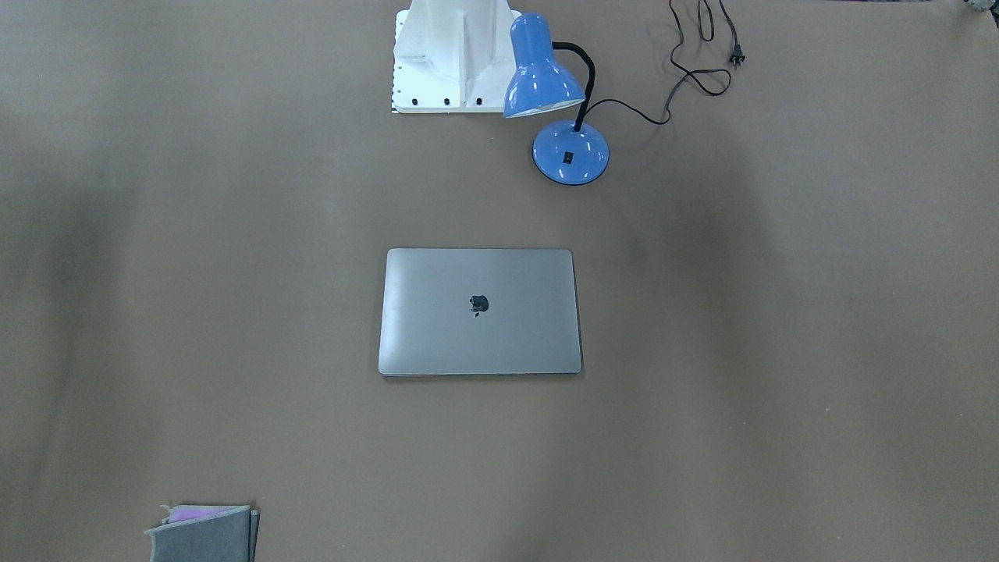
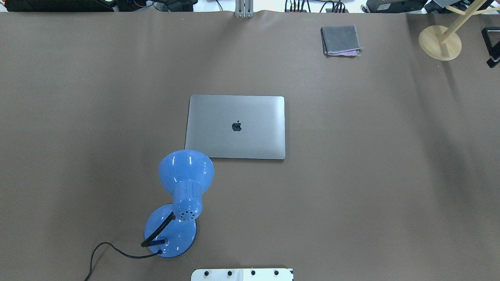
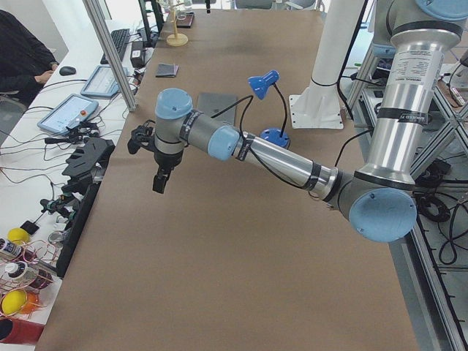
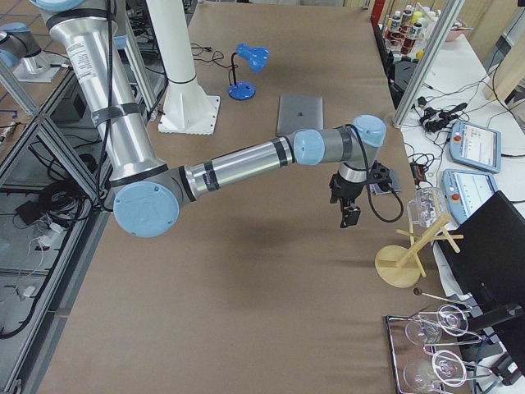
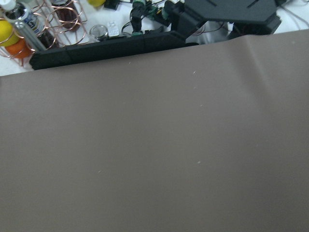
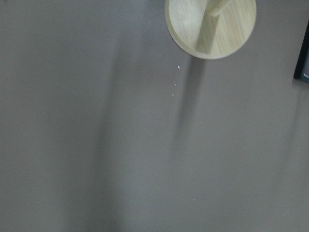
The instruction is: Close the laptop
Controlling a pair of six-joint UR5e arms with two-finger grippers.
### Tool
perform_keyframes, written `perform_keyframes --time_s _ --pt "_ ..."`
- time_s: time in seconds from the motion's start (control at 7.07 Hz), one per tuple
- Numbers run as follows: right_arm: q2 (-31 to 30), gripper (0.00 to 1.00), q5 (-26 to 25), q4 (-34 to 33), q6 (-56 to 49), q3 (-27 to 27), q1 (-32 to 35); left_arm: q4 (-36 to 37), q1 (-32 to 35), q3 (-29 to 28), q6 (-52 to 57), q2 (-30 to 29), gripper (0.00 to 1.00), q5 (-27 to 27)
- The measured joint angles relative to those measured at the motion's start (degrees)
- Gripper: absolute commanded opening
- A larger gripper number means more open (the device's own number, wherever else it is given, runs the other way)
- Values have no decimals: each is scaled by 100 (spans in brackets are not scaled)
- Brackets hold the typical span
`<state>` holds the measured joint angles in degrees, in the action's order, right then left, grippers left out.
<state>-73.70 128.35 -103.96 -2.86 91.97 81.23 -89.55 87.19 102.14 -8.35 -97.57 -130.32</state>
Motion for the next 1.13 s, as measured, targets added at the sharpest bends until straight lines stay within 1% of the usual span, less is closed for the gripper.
perform_keyframes --time_s 0.14,0.28,0.57,0.71,1.13 --pt "-342 100 209 -35 -217 14 211 157 79 -66 164 331 98 5" --pt "-667 100 431 -56 -426 14 399 172 147 -203 222 500 98 2" --pt "-1147 100 989 -41 -566 70 772 106 284 -409 252 561 98 -17" --pt "-1233 100 1084 -32 -561 110 883 -7 315 -506 255 578 98 -19" --pt "-1267 100 1091 -33 -519 164 943 -149 318 -685 252 652 98 -38"
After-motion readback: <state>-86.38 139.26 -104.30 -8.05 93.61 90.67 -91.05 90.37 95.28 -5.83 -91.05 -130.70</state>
